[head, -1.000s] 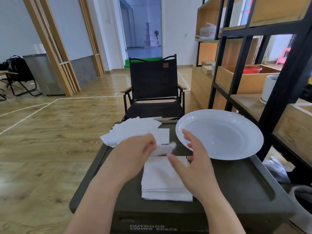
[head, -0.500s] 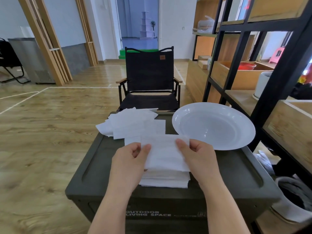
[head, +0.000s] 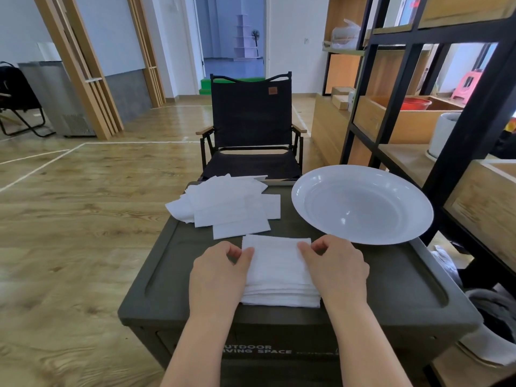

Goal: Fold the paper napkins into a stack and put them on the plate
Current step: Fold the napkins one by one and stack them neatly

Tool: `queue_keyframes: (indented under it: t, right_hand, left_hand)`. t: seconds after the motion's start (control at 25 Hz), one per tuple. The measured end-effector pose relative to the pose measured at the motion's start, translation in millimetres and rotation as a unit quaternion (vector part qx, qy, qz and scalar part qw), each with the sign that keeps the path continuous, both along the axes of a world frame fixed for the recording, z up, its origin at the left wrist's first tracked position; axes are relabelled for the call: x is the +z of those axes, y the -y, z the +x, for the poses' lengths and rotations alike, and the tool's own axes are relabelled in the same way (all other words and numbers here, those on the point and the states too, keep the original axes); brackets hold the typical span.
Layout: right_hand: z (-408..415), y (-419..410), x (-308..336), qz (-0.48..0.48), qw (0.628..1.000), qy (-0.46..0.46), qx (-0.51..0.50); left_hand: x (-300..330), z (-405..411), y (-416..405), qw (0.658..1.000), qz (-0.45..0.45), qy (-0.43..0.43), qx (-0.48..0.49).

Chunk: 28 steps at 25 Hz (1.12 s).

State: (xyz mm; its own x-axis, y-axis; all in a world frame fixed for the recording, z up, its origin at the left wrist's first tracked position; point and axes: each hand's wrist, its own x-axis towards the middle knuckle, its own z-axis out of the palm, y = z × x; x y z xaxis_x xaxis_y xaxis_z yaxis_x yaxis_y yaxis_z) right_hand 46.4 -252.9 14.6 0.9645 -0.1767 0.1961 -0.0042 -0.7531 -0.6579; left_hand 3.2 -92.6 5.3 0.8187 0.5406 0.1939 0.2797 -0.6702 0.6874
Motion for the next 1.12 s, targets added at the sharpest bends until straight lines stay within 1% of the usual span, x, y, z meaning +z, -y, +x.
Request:
queue_keyframes:
  t: [0.12, 0.2, 0.28, 0.36, 0.4, 0.48, 0.52, 0.56, 0.64, 0.72, 0.76, 0.8, 0.88, 0.96, 1.0, 1.08, 1.12]
  right_hand:
    - [-3.6, -2.0, -2.7, -0.031, 0.999, -0.024, -0.028]
    - [-4.7, -3.0, -1.5, -0.021, 0.999, -0.022, -0.036]
    - [-4.9, -2.5, 1.4, 0.029, 0.999, 0.016, -0.035]
    - [-4.3, -2.0, 4.0, 0.091, 0.993, 0.069, -0.029]
    - [-3.8, -2.0, 5.4, 0.114, 0.990, 0.085, -0.025]
    - [-1.8, -2.3, 7.0, 0.144, 0.985, 0.089, -0.015]
    - [-0.4, -2.2, 6.6, 0.156, 0.984, 0.084, -0.010]
    - [1.2, -2.1, 6.2, 0.167, 0.983, 0.080, -0.005]
    - [4.4, -1.1, 5.4, 0.182, 0.980, 0.085, 0.002]
    - [6.3, -0.7, 4.5, 0.190, 0.977, 0.094, 0.005]
    - [6.7, -0.5, 3.8, 0.192, 0.977, 0.096, 0.005]
    - [6.8, -0.1, 3.1, 0.192, 0.977, 0.094, 0.008]
    - [6.4, 1.0, 3.9, 0.186, 0.978, 0.090, 0.034]
    - [4.7, 1.6, 5.9, 0.160, 0.977, 0.087, 0.113]
    - [2.4, 0.5, 7.2, 0.127, 0.976, 0.087, 0.156]
    - [-1.5, -4.7, 8.9, 0.056, 0.968, 0.106, 0.221]
    - [-2.7, -7.6, 9.1, 0.037, 0.962, 0.132, 0.238]
  left_hand:
    - [-2.3, 0.3, -0.9, 0.999, -0.001, -0.040, -0.010]
    - [1.9, 5.6, -6.9, 0.998, 0.010, -0.054, -0.007]
    - [11.2, 21.2, -22.1, 0.998, 0.048, -0.028, 0.013]
    - [19.3, 43.0, -43.2, 0.993, 0.117, 0.005, 0.017]
    - [21.7, 55.0, -52.2, 0.986, 0.168, -0.009, -0.013]
    - [20.6, 77.2, -64.8, 0.958, 0.252, -0.076, -0.112]
    - [18.3, 85.8, -68.8, 0.946, 0.267, -0.101, -0.152]
    - [15.7, 92.1, -71.5, 0.940, 0.273, -0.112, -0.171]
    - [9.1, 101.1, -76.1, 0.931, 0.309, -0.099, -0.167]
    - [5.5, 104.1, -75.9, 0.917, 0.363, -0.079, -0.145]
    - [6.5, 102.7, -73.3, 0.916, 0.375, -0.061, -0.133]
    - [8.9, 99.0, -69.2, 0.920, 0.371, -0.038, -0.121]
    - [17.0, 84.4, -58.3, 0.935, 0.335, 0.013, -0.115]
    - [30.6, 59.4, -42.0, 0.943, 0.296, 0.042, -0.147]
    - [38.5, 44.3, -33.3, 0.938, 0.295, 0.055, -0.171]
    - [54.1, 15.1, -21.0, 0.912, 0.332, 0.094, -0.223]
    - [61.3, 2.9, -17.7, 0.897, 0.344, 0.119, -0.249]
